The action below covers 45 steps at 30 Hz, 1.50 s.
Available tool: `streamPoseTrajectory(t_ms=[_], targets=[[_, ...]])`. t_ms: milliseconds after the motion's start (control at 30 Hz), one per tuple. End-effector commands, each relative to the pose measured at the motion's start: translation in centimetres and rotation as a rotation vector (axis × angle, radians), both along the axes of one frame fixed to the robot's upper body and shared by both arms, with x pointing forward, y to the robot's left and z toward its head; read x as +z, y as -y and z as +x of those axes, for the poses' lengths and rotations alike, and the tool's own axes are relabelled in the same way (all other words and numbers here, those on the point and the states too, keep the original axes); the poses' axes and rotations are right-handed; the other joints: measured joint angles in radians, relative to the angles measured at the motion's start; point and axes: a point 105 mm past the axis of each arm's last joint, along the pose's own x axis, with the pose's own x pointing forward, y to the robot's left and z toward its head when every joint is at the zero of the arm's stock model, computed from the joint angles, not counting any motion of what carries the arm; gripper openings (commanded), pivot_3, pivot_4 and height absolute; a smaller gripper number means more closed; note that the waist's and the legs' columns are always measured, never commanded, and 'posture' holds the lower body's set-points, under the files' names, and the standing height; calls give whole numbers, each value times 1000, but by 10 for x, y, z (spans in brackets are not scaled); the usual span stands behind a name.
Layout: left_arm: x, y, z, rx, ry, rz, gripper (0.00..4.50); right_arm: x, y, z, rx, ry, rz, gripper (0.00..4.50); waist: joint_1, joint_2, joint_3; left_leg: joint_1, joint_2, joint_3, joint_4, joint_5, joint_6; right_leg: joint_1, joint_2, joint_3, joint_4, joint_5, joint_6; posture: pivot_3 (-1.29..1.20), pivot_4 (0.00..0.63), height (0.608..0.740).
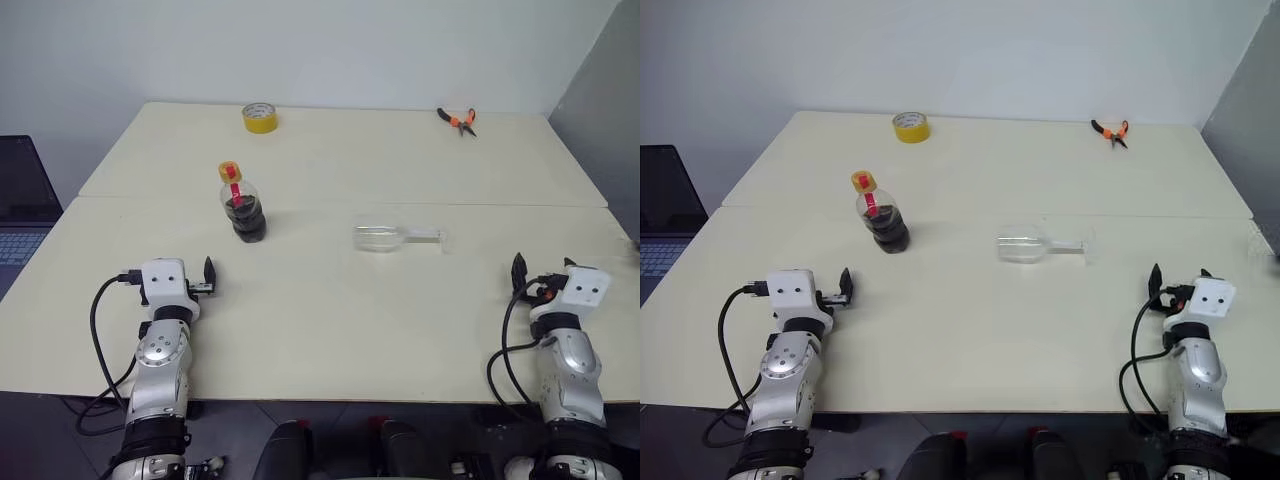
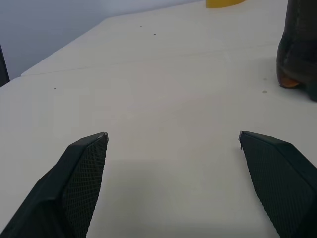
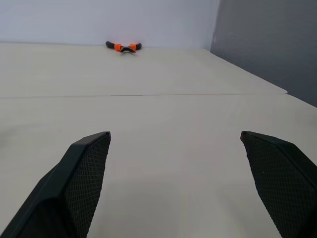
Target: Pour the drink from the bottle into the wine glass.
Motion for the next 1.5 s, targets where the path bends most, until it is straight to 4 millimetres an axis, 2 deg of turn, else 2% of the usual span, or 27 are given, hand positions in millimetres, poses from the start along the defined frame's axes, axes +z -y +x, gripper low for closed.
streamPoseTrajectory(t_ms=[33, 333, 533, 700, 767, 933, 1200, 1267, 1333, 1500], targets=[[16, 0, -1, -11, 59, 36, 4475, 12, 0, 2, 9, 43, -11, 4500, 0, 0, 0, 0, 0, 0, 0, 0, 0, 0, 0, 0, 0, 0, 0, 0, 150, 740], [20, 3, -5, -25, 69, 66, 4475, 10, -6, 1, 49, 32, -13, 4500, 0, 0, 0, 0, 0, 0, 0, 0, 0, 0, 0, 0, 0, 0, 0, 0, 150, 740], [27, 7, -9, -106, 94, 7, 4475, 13, -23, -2, 162, 27, -11, 4500, 0, 0, 0, 0, 0, 0, 0, 0, 0, 0, 0, 0, 0, 0, 0, 0, 150, 740], [29, 11, -11, -130, 67, 27, 4475, 28, -56, -15, 345, 42, -39, 4500, 0, 0, 0, 0, 0, -1, 0, 0, 0, 1, 0, 0, 0, 0, 0, 0, 150, 740], [29, 14, -11, -138, 60, 29, 4475, 32, -62, -18, 378, 45, -38, 4500, 0, 0, 0, 0, 0, -1, 0, 0, 0, 1, 0, -1, -1, 0, 0, 0, 150, 740], [43, 37, -6, -246, 76, -1, 4475, 58, -106, -40, 611, 56, -18, 4500, 2, 1, 0, 0, 0, -2, 0, 0, 0, 1, 0, -2, -1, 0, 0, 0, 150, 740], [49, 57, -4, -436, 28, -34, 4475, 85, -150, -67, 903, -3, -91, 4500, 3, 0, 0, 1, 0, -4, 0, 0, 0, 4, 0, -3, -3, 0, 0, 0, 150, 740], [53, 67, -6, -531, 40, -103, 4475, 92, -162, -72, 998, -22, -115, 4500, 2, 0, 0, 1, 0, -5, 0, 0, 0, 4, 1, -4, -3, 0, 0, 0, 150, 740], [51, 68, -2, -527, 23, -61, 4475, 97, -173, -74, 1070, -32, -143, 4500, 2, 0, 0, 1, 0, -5, 0, 0, 0, 4, 1, -4, -3, 0, 0, 0, 150, 740], [48, 61, 16, -427, 34, 8, 4475, 101, -182, -70, 1127, -36, -150, 4500, 5, 0, 0, 0, 0, -6, 0, 0, 0, 5, 1, -5, -6, 0, 0, 0, 150, 740]])
